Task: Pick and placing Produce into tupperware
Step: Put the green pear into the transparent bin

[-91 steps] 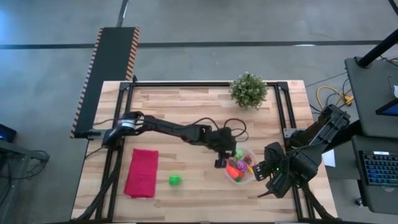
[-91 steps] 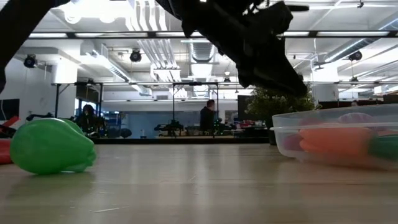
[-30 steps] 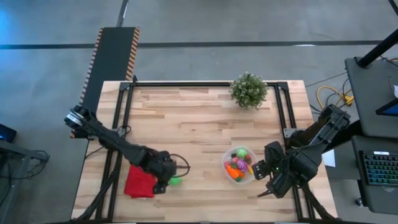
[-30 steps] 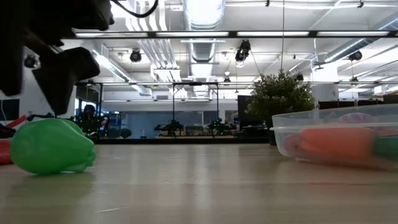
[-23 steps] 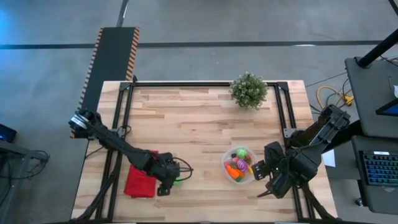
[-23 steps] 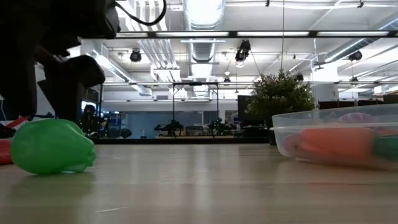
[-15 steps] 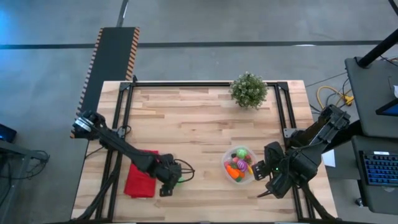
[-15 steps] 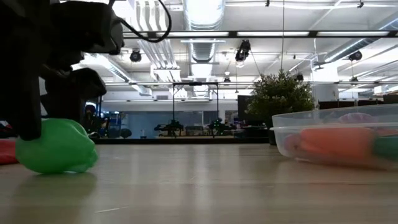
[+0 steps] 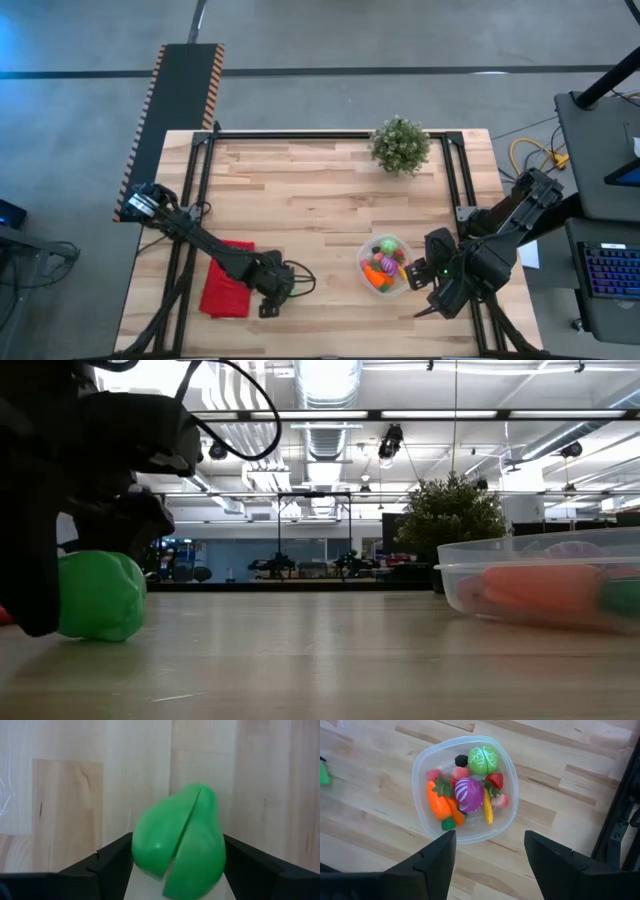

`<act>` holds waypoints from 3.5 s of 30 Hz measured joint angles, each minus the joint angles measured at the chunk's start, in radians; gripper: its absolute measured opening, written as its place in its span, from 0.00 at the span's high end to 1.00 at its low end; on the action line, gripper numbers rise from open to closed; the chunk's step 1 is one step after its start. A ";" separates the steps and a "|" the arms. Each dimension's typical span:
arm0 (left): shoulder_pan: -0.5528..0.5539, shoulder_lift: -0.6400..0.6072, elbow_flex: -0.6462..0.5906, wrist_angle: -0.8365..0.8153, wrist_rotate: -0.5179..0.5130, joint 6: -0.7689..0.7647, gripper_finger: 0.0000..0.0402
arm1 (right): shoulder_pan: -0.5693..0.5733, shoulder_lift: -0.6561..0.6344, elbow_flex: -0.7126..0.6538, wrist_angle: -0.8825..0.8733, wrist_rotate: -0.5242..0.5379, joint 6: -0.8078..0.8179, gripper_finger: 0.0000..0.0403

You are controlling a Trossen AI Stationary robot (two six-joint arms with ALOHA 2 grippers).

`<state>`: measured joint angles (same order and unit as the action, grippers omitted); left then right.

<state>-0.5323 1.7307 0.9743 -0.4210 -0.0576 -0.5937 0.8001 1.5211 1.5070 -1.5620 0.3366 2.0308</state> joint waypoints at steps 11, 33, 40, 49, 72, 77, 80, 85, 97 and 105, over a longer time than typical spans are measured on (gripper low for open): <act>0.119 -0.085 0.145 -0.031 -0.005 0.264 0.51 | 0.000 0.000 0.000 -0.002 -0.002 0.009 0.43; 0.089 -0.099 0.097 -0.134 0.048 0.292 0.36 | 0.005 0.000 0.001 -0.009 0.004 0.037 0.43; 0.070 -0.098 0.061 -0.127 0.095 0.286 0.34 | 0.005 0.000 0.001 -0.009 0.003 0.037 0.43; 0.069 -0.053 0.046 -0.061 0.097 0.286 0.35 | 0.005 0.000 0.000 -0.009 0.001 0.037 0.43; 0.068 -0.004 0.049 -0.046 0.030 0.321 0.61 | 0.005 -0.001 -0.002 -0.009 -0.003 0.031 0.43; 0.067 -0.004 0.059 -0.031 0.030 0.324 0.57 | 0.005 -0.001 -0.003 -0.009 -0.003 0.030 0.43; 0.068 -0.010 0.072 -0.035 0.030 0.325 0.54 | 0.005 -0.001 -0.003 -0.009 -0.003 0.030 0.43; 0.072 -0.036 0.128 -0.030 0.002 0.406 0.53 | 0.005 -0.001 -0.003 -0.009 -0.003 0.030 0.43; 0.359 -0.014 0.308 0.214 0.144 0.581 0.52 | 0.055 -0.001 -0.003 -0.009 -0.003 0.106 0.43; 0.435 0.181 0.498 0.212 0.264 0.582 0.52 | 0.114 -0.002 -0.003 -0.008 -0.004 0.209 0.43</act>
<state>-0.0975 1.9119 1.4724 -0.2089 0.2061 -0.0114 0.9137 1.5192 1.5036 -1.5704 0.3326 2.2403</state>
